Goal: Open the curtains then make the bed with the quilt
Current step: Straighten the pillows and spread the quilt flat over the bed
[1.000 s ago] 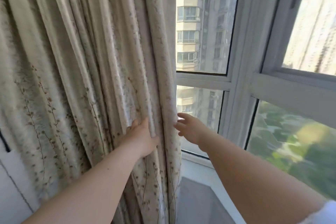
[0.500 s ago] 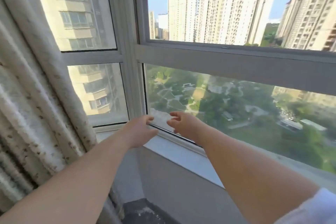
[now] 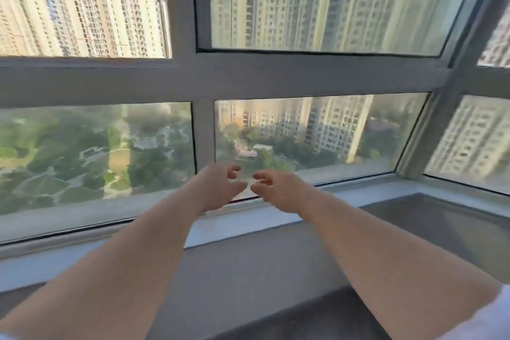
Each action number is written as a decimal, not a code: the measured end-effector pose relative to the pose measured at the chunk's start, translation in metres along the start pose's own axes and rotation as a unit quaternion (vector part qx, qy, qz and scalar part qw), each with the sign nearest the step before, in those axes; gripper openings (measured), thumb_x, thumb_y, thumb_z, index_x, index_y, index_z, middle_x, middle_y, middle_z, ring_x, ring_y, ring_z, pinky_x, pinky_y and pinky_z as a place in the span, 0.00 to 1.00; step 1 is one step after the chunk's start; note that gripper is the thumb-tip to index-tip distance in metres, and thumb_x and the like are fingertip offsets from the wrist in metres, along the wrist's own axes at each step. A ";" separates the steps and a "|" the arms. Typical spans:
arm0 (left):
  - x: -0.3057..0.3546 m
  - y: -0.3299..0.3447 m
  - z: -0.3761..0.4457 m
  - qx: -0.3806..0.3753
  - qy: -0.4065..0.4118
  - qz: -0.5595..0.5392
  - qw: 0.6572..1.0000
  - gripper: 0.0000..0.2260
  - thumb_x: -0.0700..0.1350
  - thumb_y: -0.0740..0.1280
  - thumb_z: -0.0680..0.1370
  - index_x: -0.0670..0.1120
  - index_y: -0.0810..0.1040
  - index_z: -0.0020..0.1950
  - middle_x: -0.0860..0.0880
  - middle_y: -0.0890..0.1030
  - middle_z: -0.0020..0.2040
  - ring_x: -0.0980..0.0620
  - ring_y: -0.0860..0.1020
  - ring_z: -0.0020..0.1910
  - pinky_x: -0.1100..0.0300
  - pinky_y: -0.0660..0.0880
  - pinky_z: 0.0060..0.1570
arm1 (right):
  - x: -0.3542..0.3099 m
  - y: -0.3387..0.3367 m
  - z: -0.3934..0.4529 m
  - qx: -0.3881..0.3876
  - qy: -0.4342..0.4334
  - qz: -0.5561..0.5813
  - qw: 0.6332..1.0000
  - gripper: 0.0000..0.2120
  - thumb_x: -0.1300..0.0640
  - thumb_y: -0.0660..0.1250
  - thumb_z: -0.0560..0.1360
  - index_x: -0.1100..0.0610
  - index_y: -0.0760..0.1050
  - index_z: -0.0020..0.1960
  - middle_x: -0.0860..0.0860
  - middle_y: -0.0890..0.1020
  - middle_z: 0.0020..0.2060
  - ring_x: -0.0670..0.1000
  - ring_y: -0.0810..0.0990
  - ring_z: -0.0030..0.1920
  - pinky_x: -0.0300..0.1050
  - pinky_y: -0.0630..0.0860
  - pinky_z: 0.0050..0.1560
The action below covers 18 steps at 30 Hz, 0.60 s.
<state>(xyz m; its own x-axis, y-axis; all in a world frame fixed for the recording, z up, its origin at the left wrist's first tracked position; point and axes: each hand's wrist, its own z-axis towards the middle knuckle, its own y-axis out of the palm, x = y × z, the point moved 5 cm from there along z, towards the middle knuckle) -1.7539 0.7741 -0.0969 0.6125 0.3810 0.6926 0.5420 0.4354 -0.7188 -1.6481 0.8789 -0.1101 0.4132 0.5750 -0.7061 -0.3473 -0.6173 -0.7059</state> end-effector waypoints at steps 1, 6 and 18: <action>0.037 0.040 0.009 -0.029 0.027 -0.010 0.999 0.22 0.49 0.66 0.75 0.49 0.71 0.68 0.50 0.76 0.61 0.50 0.76 0.56 0.56 0.74 0.53 | 0.038 -0.040 -0.023 0.040 0.036 0.005 0.999 0.22 0.49 0.63 0.77 0.54 0.70 0.68 0.53 0.78 0.62 0.53 0.78 0.56 0.44 0.73 0.53; 0.208 0.205 0.018 -0.170 0.157 -0.025 0.973 0.21 0.47 0.67 0.75 0.49 0.72 0.67 0.49 0.77 0.61 0.49 0.77 0.56 0.56 0.74 0.55 | 0.184 -0.199 -0.160 0.233 0.193 0.037 0.953 0.19 0.51 0.63 0.75 0.55 0.73 0.65 0.53 0.79 0.55 0.55 0.79 0.56 0.44 0.74 0.50; 0.411 0.448 0.035 -0.330 0.313 0.059 0.889 0.21 0.51 0.66 0.75 0.51 0.71 0.68 0.52 0.77 0.63 0.50 0.76 0.59 0.57 0.71 0.60 | 0.390 -0.304 -0.320 0.432 0.328 0.155 0.826 0.16 0.53 0.63 0.77 0.55 0.73 0.63 0.54 0.78 0.58 0.53 0.79 0.53 0.42 0.76 0.49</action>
<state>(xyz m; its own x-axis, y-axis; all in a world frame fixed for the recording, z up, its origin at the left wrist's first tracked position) -1.2791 1.1540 -0.1326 0.7761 -0.2252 0.5891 0.5455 -0.2291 -0.8062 -1.1123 1.1188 -0.1532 0.4613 -0.1282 -0.8779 -0.8753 0.0960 -0.4739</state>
